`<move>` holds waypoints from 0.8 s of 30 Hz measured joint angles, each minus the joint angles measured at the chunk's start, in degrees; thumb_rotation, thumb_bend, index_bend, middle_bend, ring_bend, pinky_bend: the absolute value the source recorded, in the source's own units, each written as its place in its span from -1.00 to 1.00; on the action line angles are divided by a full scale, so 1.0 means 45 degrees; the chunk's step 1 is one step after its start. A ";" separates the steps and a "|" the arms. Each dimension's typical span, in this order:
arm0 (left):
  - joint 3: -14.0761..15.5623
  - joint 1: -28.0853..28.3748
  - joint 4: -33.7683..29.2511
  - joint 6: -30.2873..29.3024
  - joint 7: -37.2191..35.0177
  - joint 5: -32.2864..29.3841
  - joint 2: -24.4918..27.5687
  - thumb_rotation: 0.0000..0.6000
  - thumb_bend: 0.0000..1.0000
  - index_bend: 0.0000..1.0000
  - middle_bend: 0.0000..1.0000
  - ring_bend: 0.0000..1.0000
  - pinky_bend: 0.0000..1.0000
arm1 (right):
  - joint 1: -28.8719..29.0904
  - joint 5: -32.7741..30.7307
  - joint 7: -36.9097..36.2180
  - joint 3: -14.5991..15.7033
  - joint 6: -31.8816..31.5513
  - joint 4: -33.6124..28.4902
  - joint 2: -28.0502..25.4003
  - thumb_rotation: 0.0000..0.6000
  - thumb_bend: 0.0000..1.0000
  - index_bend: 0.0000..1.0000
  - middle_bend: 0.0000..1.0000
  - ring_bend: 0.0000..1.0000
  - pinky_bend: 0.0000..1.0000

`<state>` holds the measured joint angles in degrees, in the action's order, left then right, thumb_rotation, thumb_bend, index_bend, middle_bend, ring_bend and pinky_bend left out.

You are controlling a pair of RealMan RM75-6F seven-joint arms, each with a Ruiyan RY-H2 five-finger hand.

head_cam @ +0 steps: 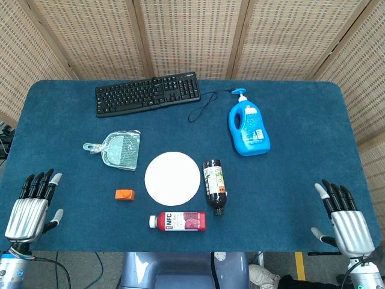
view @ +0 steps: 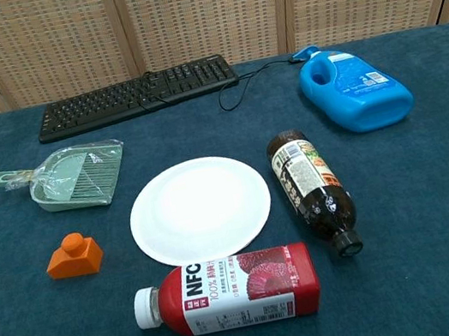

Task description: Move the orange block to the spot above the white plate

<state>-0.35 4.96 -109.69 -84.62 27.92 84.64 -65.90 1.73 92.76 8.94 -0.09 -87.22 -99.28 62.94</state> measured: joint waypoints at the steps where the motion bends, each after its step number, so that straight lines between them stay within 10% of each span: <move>1: -0.0004 0.0002 -0.0003 0.0000 -0.0007 -0.0002 0.0002 1.00 -0.31 -1.00 -1.00 -1.00 -1.00 | 0.0000 0.0006 -0.0010 -0.0009 -0.0016 0.0005 0.0011 1.00 -1.00 -0.99 -1.00 -1.00 -0.98; 24: -0.0057 0.0094 0.0064 0.0167 -0.0188 -0.0110 0.0024 1.00 -0.31 -1.00 -1.00 -1.00 -1.00 | 0.0017 -0.0129 0.0016 -0.0075 0.0037 -0.0019 0.0043 1.00 -1.00 -0.99 -1.00 -1.00 -0.98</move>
<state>-0.61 5.38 -109.40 -83.87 27.07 84.14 -65.79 1.80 92.18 9.01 -0.43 -87.05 -99.37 63.13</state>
